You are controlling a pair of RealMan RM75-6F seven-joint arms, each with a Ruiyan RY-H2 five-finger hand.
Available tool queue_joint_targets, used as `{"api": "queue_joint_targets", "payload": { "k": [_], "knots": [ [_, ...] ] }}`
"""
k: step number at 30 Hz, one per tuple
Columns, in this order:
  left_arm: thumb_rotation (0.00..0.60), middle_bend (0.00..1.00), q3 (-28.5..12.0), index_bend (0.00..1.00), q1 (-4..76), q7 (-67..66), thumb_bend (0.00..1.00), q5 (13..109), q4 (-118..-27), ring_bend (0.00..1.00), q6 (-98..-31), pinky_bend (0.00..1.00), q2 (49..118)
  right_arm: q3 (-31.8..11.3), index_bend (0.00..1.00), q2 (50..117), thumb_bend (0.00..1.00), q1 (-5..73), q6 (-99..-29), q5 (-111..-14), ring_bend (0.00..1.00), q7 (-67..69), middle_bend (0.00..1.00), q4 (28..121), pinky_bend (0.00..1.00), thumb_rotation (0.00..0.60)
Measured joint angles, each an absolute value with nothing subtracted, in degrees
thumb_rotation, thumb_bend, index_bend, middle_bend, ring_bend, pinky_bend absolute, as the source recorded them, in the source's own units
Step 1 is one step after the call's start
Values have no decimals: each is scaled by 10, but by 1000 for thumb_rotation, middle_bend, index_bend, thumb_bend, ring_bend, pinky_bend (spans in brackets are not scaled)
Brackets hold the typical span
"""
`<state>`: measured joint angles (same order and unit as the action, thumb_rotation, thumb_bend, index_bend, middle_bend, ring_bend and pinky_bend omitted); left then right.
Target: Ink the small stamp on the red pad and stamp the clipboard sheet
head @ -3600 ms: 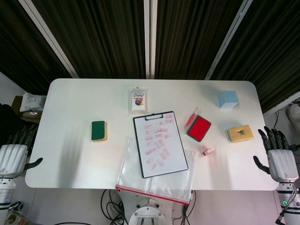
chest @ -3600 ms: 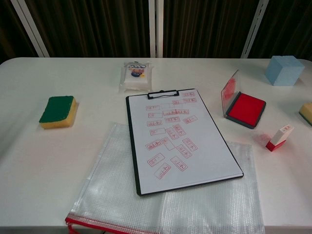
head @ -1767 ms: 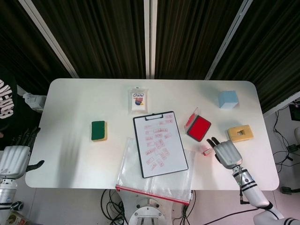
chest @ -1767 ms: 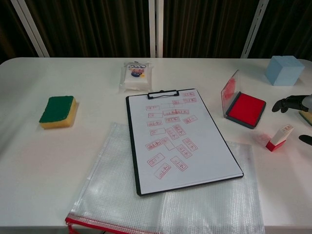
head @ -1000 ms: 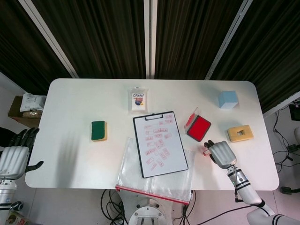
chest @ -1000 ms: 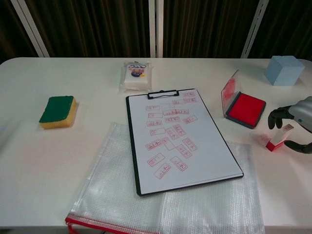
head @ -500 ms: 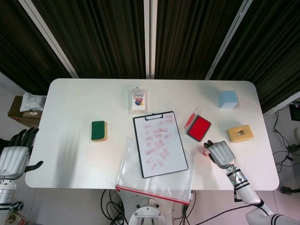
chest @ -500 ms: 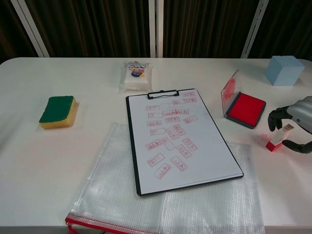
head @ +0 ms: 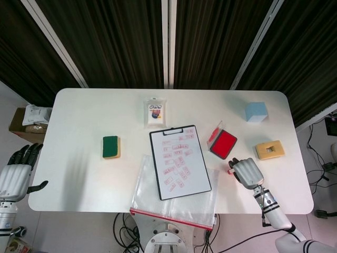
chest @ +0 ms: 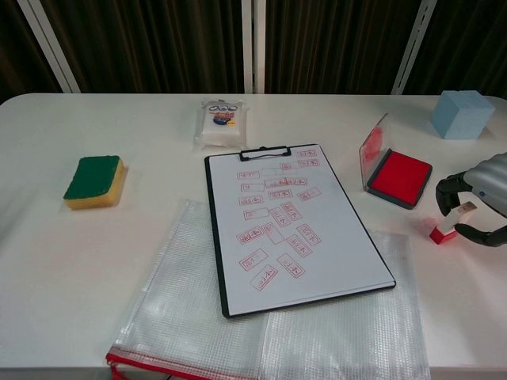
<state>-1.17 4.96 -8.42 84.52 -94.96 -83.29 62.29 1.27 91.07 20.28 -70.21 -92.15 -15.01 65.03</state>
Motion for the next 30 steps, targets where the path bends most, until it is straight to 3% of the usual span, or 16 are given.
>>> {"api": "queue_joint_targets", "payload": {
  "k": [13, 21, 30],
  "knots": [
    [600, 61, -12, 35, 50, -83, 0, 844, -951, 60, -831, 153, 620, 8, 623, 912, 389, 203, -711, -918, 747, -157, 555, 651, 1000, 600],
    [600, 61, -12, 35, 50, -79, 0, 845, -948, 61, -831, 153, 620, -14, 752, 903, 409, 211, -732, -917, 767, -148, 660, 658, 1000, 600],
    [600, 61, -11, 35, 50, -79, 0, 843, -948, 60, -830, 153, 620, -61, 810, 889, 428, 265, -658, -874, 774, -126, 694, 664, 1000, 600]
  ]
}}
